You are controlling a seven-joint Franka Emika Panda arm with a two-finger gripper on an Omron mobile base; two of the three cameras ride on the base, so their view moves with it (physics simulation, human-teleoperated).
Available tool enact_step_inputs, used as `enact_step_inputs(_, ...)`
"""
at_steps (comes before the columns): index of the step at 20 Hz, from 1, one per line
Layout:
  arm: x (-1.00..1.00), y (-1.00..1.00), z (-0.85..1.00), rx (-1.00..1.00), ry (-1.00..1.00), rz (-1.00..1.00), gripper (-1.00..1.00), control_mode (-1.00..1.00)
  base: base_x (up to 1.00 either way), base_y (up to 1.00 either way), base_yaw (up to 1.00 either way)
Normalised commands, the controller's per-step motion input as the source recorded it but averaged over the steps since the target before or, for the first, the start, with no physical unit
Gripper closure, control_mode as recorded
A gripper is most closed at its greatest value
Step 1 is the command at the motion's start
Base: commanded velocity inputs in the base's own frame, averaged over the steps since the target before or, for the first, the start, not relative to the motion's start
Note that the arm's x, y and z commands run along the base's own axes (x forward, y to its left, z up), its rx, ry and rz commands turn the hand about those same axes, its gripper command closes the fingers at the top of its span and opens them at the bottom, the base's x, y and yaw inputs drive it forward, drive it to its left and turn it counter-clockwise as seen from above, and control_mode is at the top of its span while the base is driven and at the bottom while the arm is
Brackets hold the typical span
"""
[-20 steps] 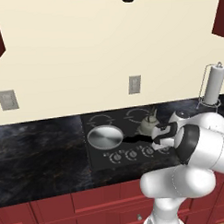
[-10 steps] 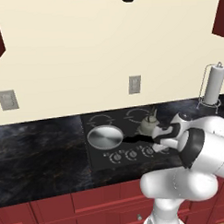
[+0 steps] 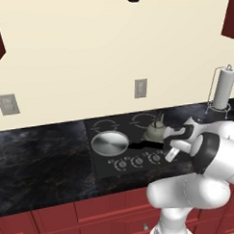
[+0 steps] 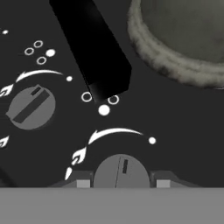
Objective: Pick the kettle from the counter and place it on a stove burner. Then turn the burner on.
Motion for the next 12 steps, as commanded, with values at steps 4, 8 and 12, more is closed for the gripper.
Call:
enact_step_inputs(4,-0.15,0.0,-0.37,-0.04,0.0,0.41,1.0,-1.0,0.0,0.0,0.0)
enact_step_inputs(8,-0.21,0.0,-0.43,-0.05,0.01,0.43,1.0,-1.0,0.0,0.0,0.0)
enact_step_inputs(12,-0.3,0.0,-0.43,-0.05,0.0,0.44,1.0,-1.0,0.0,0.0,0.0)
